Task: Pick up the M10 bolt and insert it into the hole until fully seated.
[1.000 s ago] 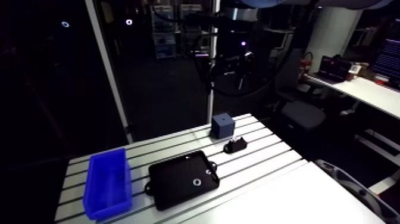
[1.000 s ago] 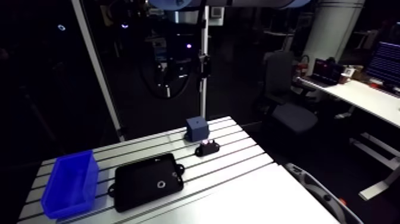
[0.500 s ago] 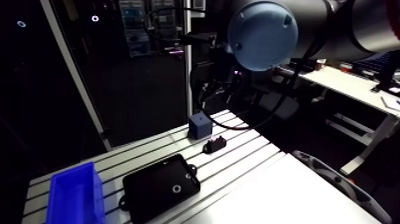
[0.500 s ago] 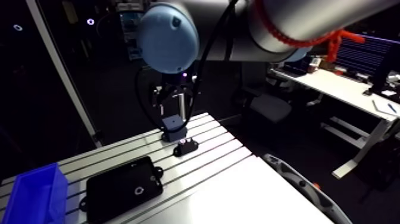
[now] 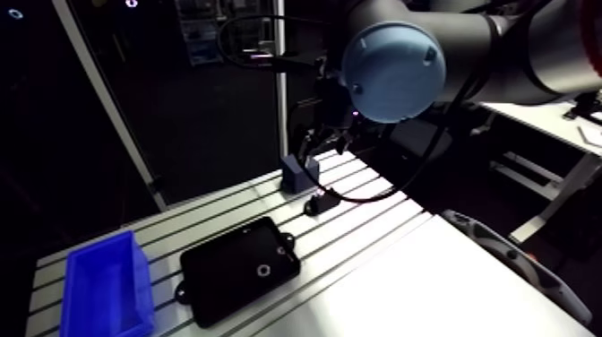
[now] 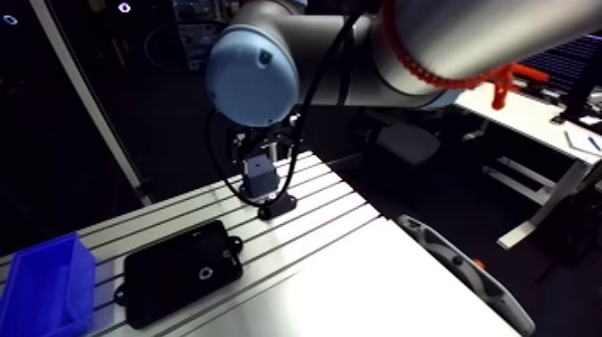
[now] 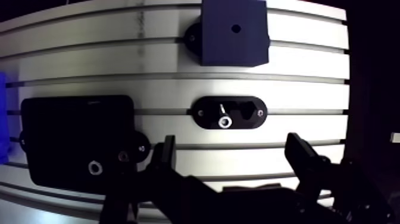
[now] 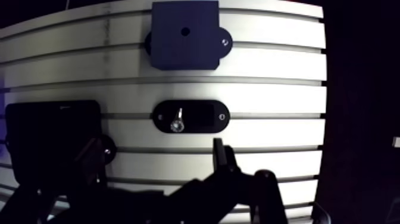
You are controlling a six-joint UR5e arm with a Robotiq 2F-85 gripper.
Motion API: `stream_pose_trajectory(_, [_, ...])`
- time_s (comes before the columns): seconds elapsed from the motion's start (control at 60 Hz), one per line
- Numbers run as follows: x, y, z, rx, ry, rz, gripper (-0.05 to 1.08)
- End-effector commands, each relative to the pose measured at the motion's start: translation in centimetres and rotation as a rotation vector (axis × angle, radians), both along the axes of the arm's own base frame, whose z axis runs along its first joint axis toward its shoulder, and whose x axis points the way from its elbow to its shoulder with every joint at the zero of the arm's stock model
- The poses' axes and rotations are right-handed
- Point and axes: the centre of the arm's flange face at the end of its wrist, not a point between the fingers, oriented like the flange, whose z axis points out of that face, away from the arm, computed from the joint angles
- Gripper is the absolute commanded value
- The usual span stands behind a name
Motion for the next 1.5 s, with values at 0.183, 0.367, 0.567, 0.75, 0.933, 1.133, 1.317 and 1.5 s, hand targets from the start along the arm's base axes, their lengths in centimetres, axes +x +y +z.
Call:
stream_pose_trajectory(0.183, [-0.3,0.5,-2.9,0.007,-0.037,-0.007,0.01])
stream_pose_trajectory(0.367, [-0.2,0.6,-4.4,0.027,-0.057,-0.010,0.09])
stream_pose_trajectory(0.567, [-0.2,0.5,-5.4,0.017,-0.072,-0.013,0.22])
stream_pose_trajectory(0.75, [0.0,0.2,-6.1,0.007,-0.084,-0.014,0.26])
stream_pose_trajectory(0.933, [0.2,0.0,-6.6,0.006,-0.085,-0.015,0.31])
stream_pose_trajectory(1.133, [0.0,0.1,-6.9,0.010,-0.080,-0.018,0.34])
stream_pose_trajectory(1.317, [0.0,0.0,-7.2,0.006,-0.083,-0.020,0.38])
stream_pose_trajectory(1.5, [0.0,0.0,-7.3,0.005,-0.084,-0.018,0.41])
